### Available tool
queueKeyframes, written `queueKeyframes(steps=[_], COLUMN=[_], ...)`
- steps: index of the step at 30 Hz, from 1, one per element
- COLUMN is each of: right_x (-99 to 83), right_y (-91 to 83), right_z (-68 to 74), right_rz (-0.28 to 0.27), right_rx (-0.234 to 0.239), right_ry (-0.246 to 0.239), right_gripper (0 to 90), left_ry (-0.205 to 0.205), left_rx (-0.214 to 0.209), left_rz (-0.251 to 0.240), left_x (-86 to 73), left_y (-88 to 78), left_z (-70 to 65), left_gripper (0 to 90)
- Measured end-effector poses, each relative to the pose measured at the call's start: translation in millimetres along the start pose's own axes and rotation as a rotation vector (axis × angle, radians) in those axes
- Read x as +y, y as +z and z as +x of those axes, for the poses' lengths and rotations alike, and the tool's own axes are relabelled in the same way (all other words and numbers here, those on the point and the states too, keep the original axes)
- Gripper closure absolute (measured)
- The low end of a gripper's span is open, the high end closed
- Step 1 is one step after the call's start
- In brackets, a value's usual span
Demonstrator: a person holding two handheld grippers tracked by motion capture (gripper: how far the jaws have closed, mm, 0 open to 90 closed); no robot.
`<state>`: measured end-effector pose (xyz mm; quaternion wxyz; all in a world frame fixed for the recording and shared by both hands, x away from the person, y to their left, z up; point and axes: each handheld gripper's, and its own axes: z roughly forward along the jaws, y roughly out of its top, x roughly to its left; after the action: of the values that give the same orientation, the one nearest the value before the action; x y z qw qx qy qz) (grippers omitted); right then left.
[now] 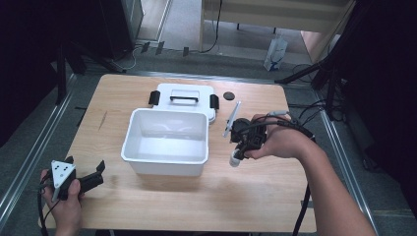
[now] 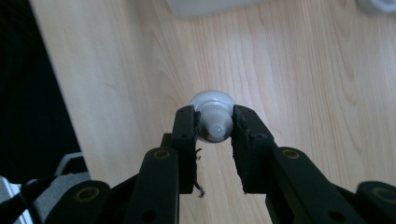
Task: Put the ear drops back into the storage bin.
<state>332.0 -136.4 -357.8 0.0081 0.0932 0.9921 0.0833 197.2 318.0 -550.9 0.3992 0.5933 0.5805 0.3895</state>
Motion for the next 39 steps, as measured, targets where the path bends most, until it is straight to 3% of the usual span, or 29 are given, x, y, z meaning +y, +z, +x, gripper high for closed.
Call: queueKeyframes(steps=[5,14,31,39], right_x=[18.3,43.1,90.6,98.8], right_y=[-24.5,-40.1,-29.6,-19.5], right_z=[-5.2,-8.1,-0.4,-6.0], right_rz=[0.004,-0.005,-0.056,-0.06], right_rx=[-0.044,-0.062,-0.057,-0.052], right_ry=[-0.024,-0.041,-0.125,-0.114], right_gripper=[72.1,72.1,72.0,72.0], left_ry=[-0.002,0.001,0.001,0.001], left_rx=[-0.002,-0.004,-0.004,-0.006], left_rz=[0.005,0.006,0.004,0.006], left_x=[0.2,0.3,0.1,0.2], left_y=[-0.2,0.1,-0.1,-0.2], left_z=[0.5,0.5,0.3,0.4], left_gripper=[1.1,1.1,1.1,1.1])
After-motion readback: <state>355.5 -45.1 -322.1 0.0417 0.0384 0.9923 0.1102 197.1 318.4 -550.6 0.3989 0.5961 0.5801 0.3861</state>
